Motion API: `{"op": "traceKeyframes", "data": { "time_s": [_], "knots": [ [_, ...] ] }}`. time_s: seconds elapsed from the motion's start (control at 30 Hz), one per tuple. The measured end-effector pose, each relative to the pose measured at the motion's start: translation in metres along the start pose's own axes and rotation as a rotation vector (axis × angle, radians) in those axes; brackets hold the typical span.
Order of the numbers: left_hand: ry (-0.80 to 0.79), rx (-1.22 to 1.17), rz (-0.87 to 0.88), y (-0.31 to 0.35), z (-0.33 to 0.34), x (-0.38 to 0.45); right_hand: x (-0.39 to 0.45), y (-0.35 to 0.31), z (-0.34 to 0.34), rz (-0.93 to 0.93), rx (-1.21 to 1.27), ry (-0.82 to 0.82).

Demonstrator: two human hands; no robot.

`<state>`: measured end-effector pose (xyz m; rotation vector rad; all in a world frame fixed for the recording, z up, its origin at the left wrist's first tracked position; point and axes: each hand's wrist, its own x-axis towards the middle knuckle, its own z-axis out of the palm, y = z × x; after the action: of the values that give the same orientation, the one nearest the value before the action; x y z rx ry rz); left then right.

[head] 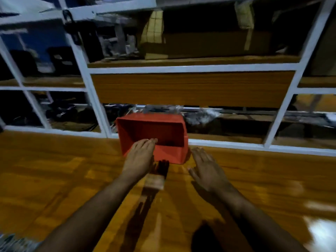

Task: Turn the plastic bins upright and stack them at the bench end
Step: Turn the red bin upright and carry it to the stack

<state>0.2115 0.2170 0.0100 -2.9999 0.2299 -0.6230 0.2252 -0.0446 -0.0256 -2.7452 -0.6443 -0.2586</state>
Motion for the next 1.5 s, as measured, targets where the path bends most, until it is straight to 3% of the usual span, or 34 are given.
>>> {"op": "traceKeyframes", "data": {
  "time_s": [0.13,0.3,0.4,0.67,0.8,0.97,1.1,1.23,1.5],
  "knots": [
    [0.061,0.062,0.147,-0.047,-0.001,0.071,0.018,-0.020,0.005,0.059,-0.020,0.031],
    [-0.067,0.169,0.169,-0.071,0.016,0.131,0.018,-0.049,0.008,0.116,0.029,0.023],
    [-0.104,0.207,0.152,-0.073,0.019,0.133,0.008,-0.048,0.008,0.132,0.048,0.039],
    [0.073,0.260,0.234,-0.073,-0.001,0.110,-0.013,-0.045,0.006,0.253,0.096,0.001],
    [0.100,0.238,0.124,-0.070,-0.024,0.100,-0.016,-0.041,0.022,0.345,0.159,-0.063],
    [0.156,0.215,0.028,-0.074,-0.050,0.080,-0.011,-0.043,0.020,0.479,0.557,-0.044],
    [0.146,0.172,-0.064,-0.071,-0.065,0.067,-0.006,-0.047,0.009,0.486,0.776,-0.010],
    [0.109,0.065,-0.144,-0.072,-0.070,0.049,-0.005,-0.053,0.000,0.418,0.801,0.001],
    [-0.207,-0.532,-0.441,-0.059,-0.040,0.018,-0.004,-0.041,-0.025,0.418,0.489,0.142]
  ]
}}
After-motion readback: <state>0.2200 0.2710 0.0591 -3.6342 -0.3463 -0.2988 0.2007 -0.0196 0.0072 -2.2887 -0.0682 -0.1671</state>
